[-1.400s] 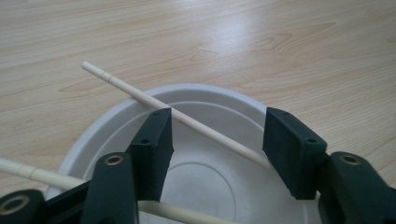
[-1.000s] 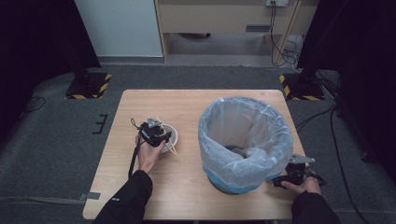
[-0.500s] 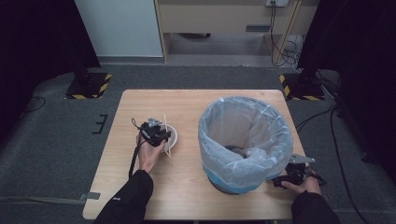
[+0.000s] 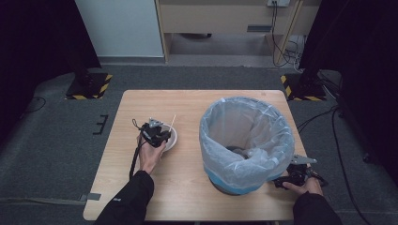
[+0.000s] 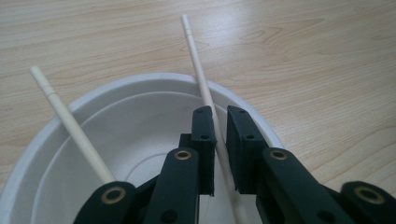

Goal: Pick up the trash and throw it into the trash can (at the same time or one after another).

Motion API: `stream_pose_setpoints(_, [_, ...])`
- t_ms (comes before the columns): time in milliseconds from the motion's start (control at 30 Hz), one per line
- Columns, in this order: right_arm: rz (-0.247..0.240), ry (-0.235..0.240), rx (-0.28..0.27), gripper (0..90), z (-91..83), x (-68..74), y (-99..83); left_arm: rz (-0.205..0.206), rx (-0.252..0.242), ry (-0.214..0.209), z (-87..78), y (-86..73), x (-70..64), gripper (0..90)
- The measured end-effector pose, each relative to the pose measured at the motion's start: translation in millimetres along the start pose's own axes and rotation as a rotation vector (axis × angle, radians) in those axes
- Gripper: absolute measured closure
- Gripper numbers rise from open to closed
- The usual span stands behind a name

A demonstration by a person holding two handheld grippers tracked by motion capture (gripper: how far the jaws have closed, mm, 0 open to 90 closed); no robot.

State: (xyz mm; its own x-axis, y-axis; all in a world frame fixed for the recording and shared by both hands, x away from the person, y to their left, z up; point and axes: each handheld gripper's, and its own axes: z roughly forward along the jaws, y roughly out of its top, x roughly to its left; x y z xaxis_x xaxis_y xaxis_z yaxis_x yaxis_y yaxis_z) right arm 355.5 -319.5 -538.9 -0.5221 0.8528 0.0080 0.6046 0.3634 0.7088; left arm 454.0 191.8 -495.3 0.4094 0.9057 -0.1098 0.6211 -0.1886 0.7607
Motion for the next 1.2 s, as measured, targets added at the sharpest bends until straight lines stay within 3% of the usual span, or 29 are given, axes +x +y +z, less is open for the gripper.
stream_pose_setpoints(700, [-0.003, 0.003, -0.001, 0.8, 0.3, -0.2, 0.2, 0.024, -0.002, -0.024, -5.1, 2.4, -2.8, 85.4])
stream_pose_setpoints(1000, [-0.003, 0.003, -0.001, 0.8, 0.3, -0.2, 0.2, 0.028, -0.050, -0.051, -19.0, 9.5, -5.6, 85.4])
stream_pose_setpoints(1200, [-0.003, 0.003, -0.001, 0.8, 0.3, -0.2, 0.2, 0.026, -0.122, -0.089, -37.5, 21.7, -10.6, 85.4])
